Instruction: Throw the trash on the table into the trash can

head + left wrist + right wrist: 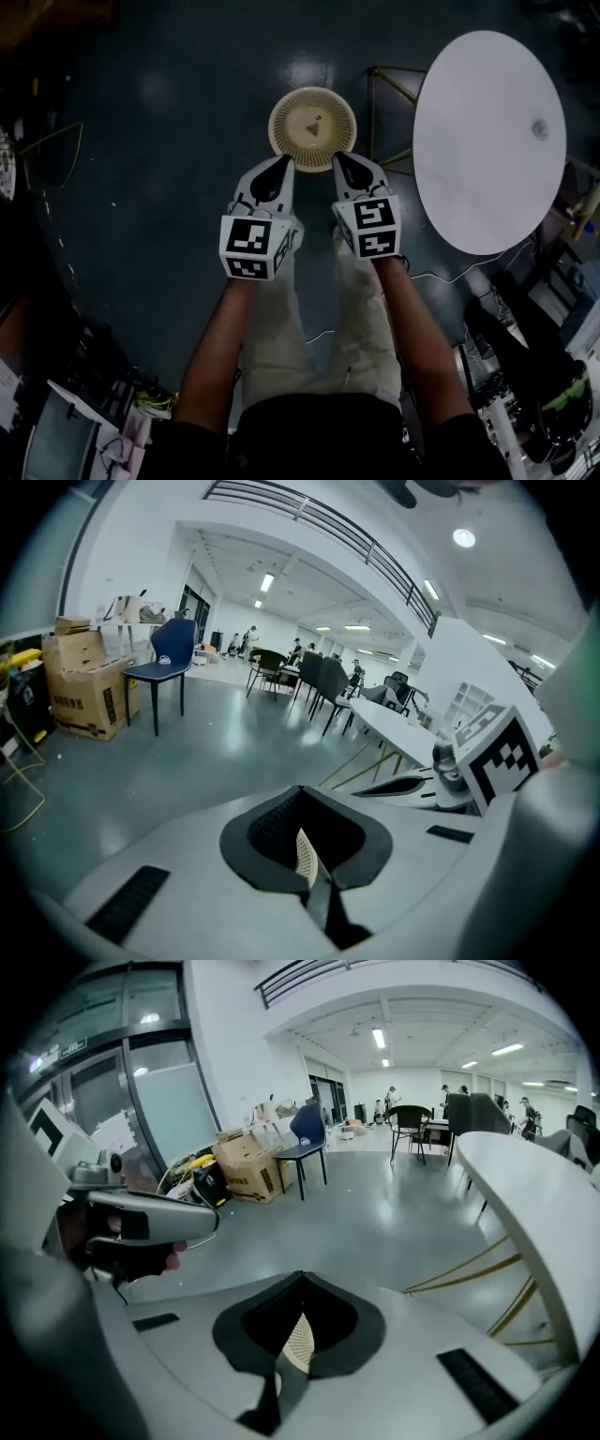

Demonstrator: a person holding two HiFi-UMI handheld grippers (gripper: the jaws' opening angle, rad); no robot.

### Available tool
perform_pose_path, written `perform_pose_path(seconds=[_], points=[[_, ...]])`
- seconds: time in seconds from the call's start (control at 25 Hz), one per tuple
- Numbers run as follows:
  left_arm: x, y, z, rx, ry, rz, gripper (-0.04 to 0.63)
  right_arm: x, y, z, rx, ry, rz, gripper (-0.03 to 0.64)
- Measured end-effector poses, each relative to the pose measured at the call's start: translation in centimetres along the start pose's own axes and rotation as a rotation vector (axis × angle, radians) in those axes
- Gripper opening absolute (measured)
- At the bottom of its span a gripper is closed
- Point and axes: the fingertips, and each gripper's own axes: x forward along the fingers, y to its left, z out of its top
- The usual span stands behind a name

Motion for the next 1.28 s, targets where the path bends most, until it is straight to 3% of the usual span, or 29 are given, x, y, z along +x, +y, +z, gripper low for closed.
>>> perform_pose_path(seconds=[0.32,0.48,0.96,1.28], points=[[-2.6,-6.3,6.2,0.039,-0.022,-0.104,0.008,-7.4,-1.7,5.6,0.067,-0.078,-0.028,0.020],[-3.5,-10.5,8.8,0.020,-0.030,-0.162,0.008,-11.5,-2.9,7.0,0.081,-0.103,-0.031,0.020],[-2.5,-22.6,12.8,0.110,-0.032,-0.252,0.008,-21.7,-10.7,7.7,0.130,-0.161,-0.118,0.020],[1.5,-33.1,13.8,0.159,-0.029,-0.375,0.008,-27.5,-18.9,5.5,0.192,-0.207,-0.212,0.020]])
